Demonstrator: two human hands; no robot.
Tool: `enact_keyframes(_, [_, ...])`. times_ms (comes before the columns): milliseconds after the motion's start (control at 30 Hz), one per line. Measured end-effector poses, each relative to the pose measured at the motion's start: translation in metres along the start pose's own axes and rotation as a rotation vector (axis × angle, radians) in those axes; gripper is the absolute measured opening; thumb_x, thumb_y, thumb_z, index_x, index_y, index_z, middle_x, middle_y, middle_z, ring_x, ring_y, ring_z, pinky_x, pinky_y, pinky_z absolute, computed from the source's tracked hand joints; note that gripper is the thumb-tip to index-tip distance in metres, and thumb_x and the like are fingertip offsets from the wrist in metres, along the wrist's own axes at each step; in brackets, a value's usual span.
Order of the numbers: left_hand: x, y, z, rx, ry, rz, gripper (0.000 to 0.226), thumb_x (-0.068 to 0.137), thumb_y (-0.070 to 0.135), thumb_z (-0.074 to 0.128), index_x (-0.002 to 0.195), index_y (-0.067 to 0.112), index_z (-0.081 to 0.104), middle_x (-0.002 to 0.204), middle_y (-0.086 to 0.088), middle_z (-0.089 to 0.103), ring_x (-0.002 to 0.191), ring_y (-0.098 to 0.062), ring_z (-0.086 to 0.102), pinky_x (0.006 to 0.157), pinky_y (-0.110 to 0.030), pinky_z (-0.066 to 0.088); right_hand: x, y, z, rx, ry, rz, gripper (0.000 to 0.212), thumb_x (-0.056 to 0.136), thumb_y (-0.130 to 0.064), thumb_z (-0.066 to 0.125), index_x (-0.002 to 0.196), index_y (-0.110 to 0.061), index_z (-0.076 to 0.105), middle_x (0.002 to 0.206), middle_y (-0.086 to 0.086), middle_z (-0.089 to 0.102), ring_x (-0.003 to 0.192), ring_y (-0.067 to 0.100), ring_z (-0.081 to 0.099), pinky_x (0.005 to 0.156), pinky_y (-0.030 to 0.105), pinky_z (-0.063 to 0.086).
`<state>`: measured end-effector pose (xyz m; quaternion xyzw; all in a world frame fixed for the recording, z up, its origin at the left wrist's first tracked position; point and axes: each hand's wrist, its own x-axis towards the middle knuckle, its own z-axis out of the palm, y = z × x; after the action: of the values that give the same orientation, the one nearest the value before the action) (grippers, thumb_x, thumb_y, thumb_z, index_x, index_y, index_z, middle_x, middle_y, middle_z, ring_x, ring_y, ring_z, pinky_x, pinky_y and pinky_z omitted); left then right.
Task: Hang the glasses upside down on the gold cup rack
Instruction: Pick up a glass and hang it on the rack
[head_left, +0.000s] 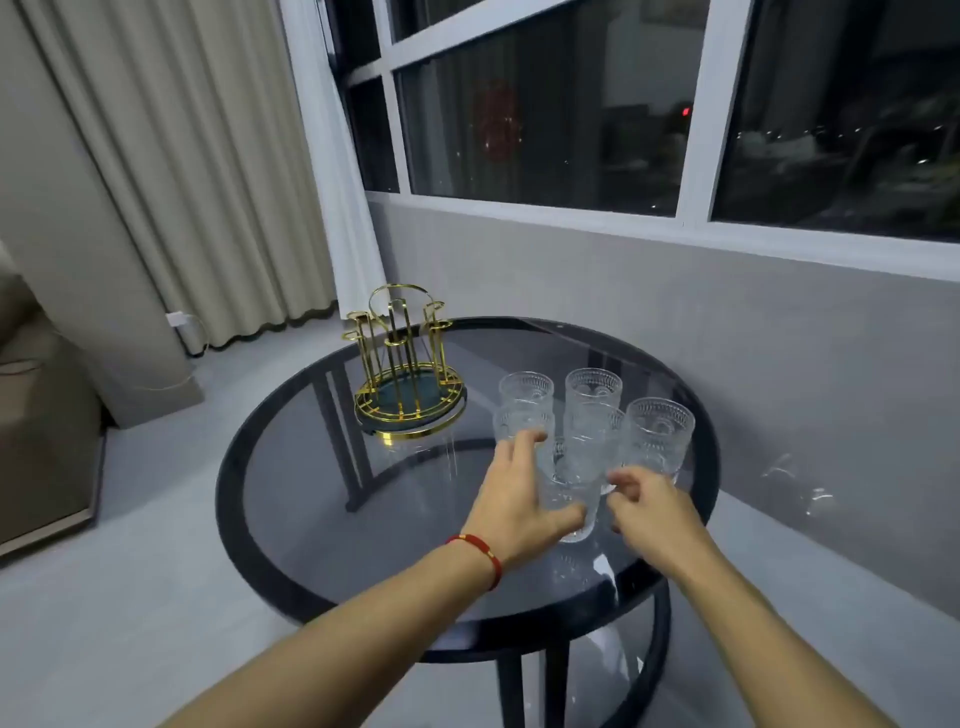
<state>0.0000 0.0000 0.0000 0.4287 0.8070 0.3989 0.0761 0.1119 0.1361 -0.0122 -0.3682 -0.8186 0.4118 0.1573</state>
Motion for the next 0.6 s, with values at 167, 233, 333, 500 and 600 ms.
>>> enact_keyframes(167, [0.005,-0.007,0.012,-0.008,0.092,0.039,0.094,0.076,0.046,0.08,0.15,0.025,0.027,0.144,-0.004,0.044,0.132,-0.02,0.046,0.109,-0.039,0.043,0.014,-0.002,0.002,0.007,-0.048,-0.02,0.031,0.094,-0.009,0.058,0.119,-0.017,0.075,0.116,0.004,0.079,0.11,0.024,0.072,0.102,0.045,0.056])
enact_keyframes(233, [0.006,-0.009,0.014,0.017,0.12,0.053,0.095,0.075,0.049,0.081,0.15,0.025,0.027,0.142,-0.004,0.047,0.13,-0.02,0.047,0.107,-0.039,0.044,0.014,-0.001,0.002,0.061,-0.039,0.001,0.026,0.092,-0.007,0.059,0.104,-0.02,0.077,0.108,0.004,0.08,0.108,0.024,0.073,0.1,0.049,0.057])
enact_keyframes(333, [0.004,-0.012,0.006,0.005,0.12,0.066,0.095,0.073,0.049,0.084,0.147,0.027,0.03,0.133,-0.002,0.054,0.12,-0.018,0.053,0.099,-0.032,0.047,0.009,-0.003,0.0,0.101,-0.049,0.012,0.031,0.09,-0.003,0.058,0.084,-0.026,0.076,0.09,0.002,0.081,0.094,0.022,0.077,0.093,0.05,0.061])
enact_keyframes(500, [-0.01,-0.026,-0.034,-0.154,0.223,0.015,0.083,0.064,0.055,0.084,0.134,0.036,0.043,0.119,0.013,0.059,0.11,-0.008,0.057,0.093,-0.031,0.052,-0.018,-0.029,-0.001,0.212,-0.156,-0.15,0.045,0.096,0.003,0.055,0.097,-0.033,0.082,0.095,-0.01,0.083,0.089,0.01,0.079,0.084,0.033,0.065])
enact_keyframes(600, [-0.02,-0.037,-0.071,-0.303,0.373,0.014,0.074,0.065,0.06,0.082,0.129,0.043,0.047,0.119,0.019,0.061,0.11,0.0,0.058,0.086,-0.013,0.048,-0.035,-0.056,0.012,0.218,-0.088,-0.363,0.039,0.098,-0.005,0.061,0.116,-0.035,0.078,0.103,-0.018,0.08,0.098,0.003,0.075,0.087,0.022,0.058])
